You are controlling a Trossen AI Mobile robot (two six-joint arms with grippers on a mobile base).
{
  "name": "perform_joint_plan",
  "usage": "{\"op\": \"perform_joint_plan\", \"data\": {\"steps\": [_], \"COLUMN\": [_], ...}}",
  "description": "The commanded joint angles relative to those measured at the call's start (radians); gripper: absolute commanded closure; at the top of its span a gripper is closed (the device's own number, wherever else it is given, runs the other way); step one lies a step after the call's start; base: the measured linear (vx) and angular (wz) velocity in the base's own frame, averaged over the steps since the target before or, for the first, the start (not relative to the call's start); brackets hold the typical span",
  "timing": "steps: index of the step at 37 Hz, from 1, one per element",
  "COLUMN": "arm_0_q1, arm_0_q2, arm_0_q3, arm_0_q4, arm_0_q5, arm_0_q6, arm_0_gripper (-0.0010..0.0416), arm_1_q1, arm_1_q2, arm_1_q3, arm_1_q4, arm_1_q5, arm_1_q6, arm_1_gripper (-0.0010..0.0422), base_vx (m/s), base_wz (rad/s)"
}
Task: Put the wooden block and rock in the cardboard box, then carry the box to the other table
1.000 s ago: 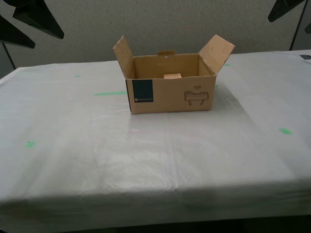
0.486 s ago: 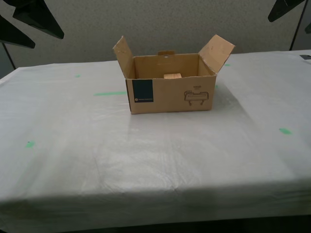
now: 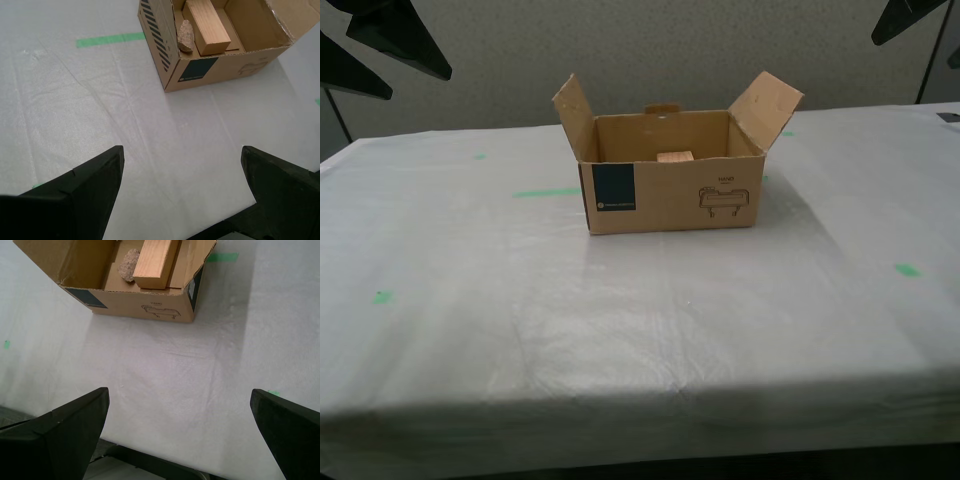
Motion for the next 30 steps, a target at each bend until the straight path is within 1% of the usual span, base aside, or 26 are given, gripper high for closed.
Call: {"op": "perform_joint_plan", "data": {"steps": [1, 30], "arm_0_q1": [0.000, 0.000], "arm_0_q2": [0.000, 0.000], "arm_0_q3": [0.000, 0.000], "arm_0_q4": [0.001, 0.001], "arm_0_q5": [0.001, 0.001], "arm_0_q6": [0.003, 0.003], "arm_0_gripper": [0.0012, 0.0012], "arm_1_q1": [0.000, 0.000], "arm_1_q2": [0.000, 0.000], "arm_1_q3": [0.000, 0.000], "arm_1_q4": [0.001, 0.001], "arm_1_q5": [0.002, 0.002], "arm_1_q6": [-0.002, -0.002], "arm_1_gripper": [0.0094, 0.0094], "base_vx": [0.000, 0.000], "base_wz": [0.000, 0.000]}}
